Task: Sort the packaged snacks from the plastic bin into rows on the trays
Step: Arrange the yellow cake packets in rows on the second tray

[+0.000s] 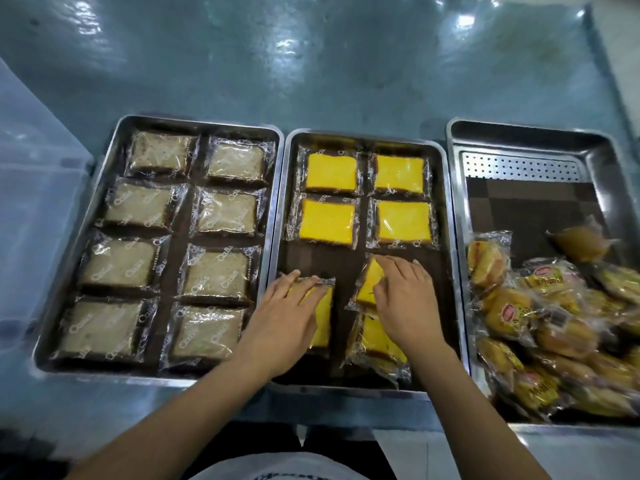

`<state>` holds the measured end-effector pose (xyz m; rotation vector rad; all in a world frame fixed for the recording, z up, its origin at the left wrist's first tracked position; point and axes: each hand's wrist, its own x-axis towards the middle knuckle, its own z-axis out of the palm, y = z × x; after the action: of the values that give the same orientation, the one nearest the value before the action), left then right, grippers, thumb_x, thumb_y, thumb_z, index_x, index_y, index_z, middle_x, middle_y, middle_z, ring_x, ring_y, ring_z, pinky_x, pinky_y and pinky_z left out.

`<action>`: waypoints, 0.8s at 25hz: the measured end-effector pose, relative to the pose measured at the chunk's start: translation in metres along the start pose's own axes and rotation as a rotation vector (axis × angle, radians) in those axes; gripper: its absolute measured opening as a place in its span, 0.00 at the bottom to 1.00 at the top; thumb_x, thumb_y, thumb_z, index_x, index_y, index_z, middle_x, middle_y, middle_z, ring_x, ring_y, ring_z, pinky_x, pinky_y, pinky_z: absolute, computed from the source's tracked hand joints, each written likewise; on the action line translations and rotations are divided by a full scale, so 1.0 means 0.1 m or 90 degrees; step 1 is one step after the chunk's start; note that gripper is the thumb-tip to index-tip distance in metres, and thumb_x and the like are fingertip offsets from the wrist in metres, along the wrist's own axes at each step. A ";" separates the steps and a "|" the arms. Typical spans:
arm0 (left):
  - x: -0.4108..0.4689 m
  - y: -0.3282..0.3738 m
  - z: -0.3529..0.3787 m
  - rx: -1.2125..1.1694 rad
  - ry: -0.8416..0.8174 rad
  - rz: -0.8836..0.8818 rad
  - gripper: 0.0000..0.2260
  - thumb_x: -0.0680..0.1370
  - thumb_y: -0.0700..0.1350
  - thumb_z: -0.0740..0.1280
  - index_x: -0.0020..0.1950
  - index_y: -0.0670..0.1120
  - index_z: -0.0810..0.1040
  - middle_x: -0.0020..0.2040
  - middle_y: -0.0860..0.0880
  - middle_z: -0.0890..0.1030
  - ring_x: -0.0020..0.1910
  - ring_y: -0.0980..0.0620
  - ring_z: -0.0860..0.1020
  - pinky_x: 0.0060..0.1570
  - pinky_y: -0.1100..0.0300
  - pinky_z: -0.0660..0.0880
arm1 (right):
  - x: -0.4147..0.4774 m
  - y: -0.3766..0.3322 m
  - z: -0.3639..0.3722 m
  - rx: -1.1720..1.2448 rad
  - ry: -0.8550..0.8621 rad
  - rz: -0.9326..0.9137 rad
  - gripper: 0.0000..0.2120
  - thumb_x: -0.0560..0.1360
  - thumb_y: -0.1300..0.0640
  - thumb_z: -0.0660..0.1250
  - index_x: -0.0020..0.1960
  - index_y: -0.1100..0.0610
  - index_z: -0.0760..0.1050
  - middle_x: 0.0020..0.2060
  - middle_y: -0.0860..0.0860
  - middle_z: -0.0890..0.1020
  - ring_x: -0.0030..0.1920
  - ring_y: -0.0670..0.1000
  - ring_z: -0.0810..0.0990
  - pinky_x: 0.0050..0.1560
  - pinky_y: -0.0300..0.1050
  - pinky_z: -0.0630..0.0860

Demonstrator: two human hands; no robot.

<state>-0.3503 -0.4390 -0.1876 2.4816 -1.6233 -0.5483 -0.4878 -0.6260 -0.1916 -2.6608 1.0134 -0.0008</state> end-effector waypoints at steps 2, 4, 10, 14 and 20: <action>-0.04 0.15 0.01 -0.021 -0.008 0.036 0.24 0.80 0.50 0.52 0.75 0.51 0.69 0.74 0.50 0.71 0.74 0.45 0.65 0.74 0.47 0.62 | -0.18 0.08 0.00 -0.013 0.030 0.047 0.15 0.77 0.57 0.63 0.63 0.55 0.76 0.55 0.53 0.81 0.58 0.57 0.77 0.68 0.56 0.69; -0.03 0.30 0.03 -0.031 -0.003 0.068 0.24 0.80 0.50 0.51 0.76 0.51 0.68 0.75 0.50 0.70 0.74 0.44 0.65 0.74 0.47 0.63 | -0.32 0.11 0.01 -0.015 0.035 0.068 0.11 0.75 0.55 0.62 0.57 0.54 0.76 0.48 0.52 0.81 0.52 0.57 0.77 0.62 0.57 0.71; 0.01 0.52 0.07 -0.013 -0.016 0.107 0.24 0.81 0.54 0.47 0.76 0.51 0.66 0.76 0.50 0.68 0.75 0.42 0.64 0.73 0.47 0.62 | -0.58 0.06 0.01 -0.009 0.062 0.034 0.16 0.76 0.50 0.56 0.57 0.51 0.79 0.53 0.47 0.82 0.54 0.52 0.76 0.63 0.55 0.69; 0.00 0.50 0.07 -0.030 -0.030 0.094 0.26 0.80 0.56 0.44 0.74 0.51 0.67 0.77 0.50 0.66 0.77 0.43 0.60 0.74 0.48 0.59 | -0.77 0.09 -0.03 0.024 0.092 -0.021 0.13 0.77 0.51 0.59 0.52 0.49 0.82 0.47 0.43 0.81 0.50 0.52 0.76 0.59 0.51 0.67; -0.18 0.74 0.06 -0.009 -0.023 0.148 0.22 0.82 0.55 0.53 0.73 0.49 0.70 0.70 0.51 0.74 0.76 0.46 0.62 0.76 0.50 0.53 | -0.84 0.27 -0.03 0.029 0.112 -0.009 0.13 0.76 0.52 0.59 0.50 0.50 0.82 0.50 0.44 0.84 0.54 0.52 0.79 0.64 0.56 0.68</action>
<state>-0.4224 -0.4524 -0.1672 2.2432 -1.8805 -0.5732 -0.5696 -0.5913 -0.1874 -2.6639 1.0334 -0.2627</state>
